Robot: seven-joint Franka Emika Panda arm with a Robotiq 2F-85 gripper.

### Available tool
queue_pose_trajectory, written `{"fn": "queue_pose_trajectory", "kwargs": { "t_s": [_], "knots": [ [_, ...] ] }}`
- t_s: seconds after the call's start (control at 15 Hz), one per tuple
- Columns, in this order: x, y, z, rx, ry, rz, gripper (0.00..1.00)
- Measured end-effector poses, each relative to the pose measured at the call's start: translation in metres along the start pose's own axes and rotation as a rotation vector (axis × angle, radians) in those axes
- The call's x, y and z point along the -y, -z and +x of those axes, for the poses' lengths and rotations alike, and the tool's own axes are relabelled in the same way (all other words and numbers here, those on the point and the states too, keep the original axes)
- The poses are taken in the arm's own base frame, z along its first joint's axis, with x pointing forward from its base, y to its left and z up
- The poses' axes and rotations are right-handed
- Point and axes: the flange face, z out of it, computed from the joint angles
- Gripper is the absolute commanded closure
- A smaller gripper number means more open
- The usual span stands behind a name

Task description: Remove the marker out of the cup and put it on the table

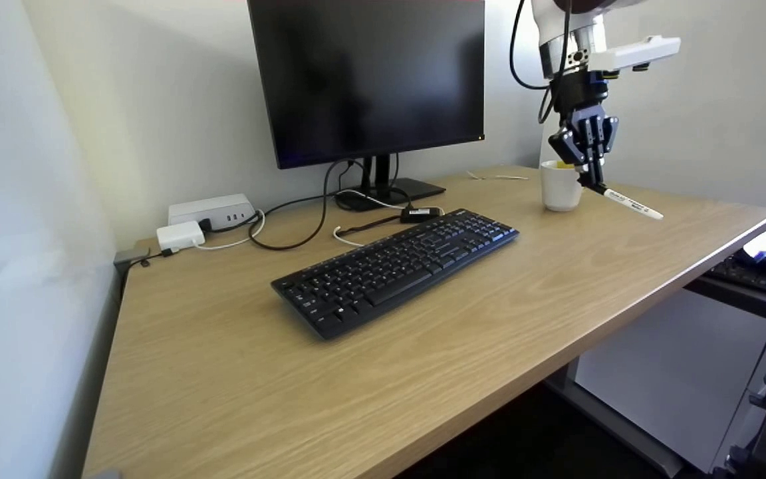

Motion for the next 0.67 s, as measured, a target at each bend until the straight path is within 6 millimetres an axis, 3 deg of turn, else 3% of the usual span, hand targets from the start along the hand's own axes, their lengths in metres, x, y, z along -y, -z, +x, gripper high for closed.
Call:
{"fn": "queue_pose_trajectory", "kwargs": {
  "t_s": [0.33, 0.67],
  "knots": [
    [0.019, -0.005, 0.025, -0.066, 0.0, 0.006, 0.96],
    [0.017, -0.044, 0.056, -0.075, -0.01, 0.003, 0.96]
  ]
}}
